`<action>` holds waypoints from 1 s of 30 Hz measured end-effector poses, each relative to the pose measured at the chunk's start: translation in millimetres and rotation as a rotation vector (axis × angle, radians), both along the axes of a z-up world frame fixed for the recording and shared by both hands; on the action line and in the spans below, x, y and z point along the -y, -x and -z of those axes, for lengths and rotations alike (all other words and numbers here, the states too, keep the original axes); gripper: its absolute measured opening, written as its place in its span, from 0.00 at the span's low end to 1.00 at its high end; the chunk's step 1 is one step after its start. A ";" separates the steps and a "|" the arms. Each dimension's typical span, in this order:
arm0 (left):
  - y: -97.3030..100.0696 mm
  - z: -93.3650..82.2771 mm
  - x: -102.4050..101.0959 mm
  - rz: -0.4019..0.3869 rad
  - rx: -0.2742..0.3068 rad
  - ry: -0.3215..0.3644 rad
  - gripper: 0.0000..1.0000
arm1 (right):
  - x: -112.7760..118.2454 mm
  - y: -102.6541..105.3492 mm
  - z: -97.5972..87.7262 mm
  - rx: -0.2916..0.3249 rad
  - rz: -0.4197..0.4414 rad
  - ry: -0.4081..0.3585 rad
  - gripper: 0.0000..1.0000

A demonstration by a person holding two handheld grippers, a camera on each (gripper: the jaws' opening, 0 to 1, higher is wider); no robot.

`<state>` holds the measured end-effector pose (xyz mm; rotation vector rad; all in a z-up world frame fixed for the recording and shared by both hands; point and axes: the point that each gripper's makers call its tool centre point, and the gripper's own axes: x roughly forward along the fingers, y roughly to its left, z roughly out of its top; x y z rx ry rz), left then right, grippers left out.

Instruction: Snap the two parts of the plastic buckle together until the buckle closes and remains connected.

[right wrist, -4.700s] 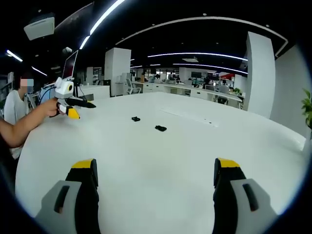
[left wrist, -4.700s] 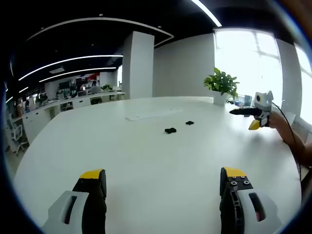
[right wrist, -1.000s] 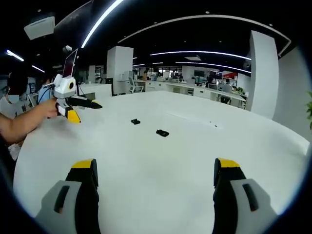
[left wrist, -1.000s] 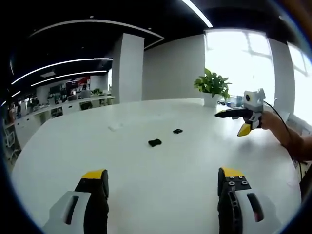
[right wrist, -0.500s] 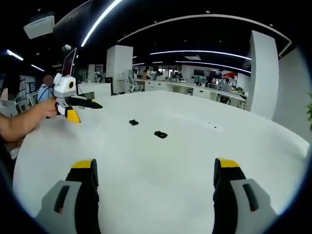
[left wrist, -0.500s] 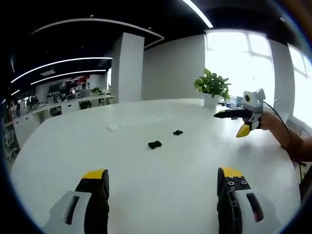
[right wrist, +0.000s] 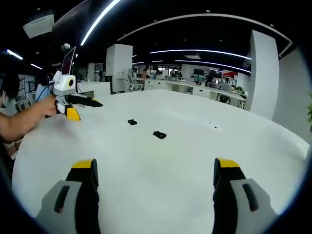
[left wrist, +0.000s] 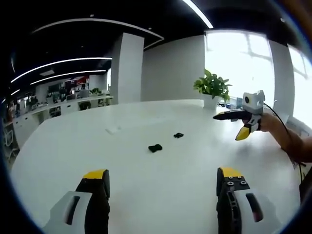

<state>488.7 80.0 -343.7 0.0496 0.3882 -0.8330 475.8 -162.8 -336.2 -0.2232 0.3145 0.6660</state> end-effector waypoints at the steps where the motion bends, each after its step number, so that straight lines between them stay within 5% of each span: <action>1: 0.2 -0.2 0.3 0.001 -0.001 0.000 0.92 | 0.1 -0.2 0.4 -0.001 0.000 0.002 1.00; 30: -10.7 0.5 9.5 0.027 -0.012 -0.030 0.93 | -0.3 -10.5 0.6 -0.012 0.007 -0.003 1.00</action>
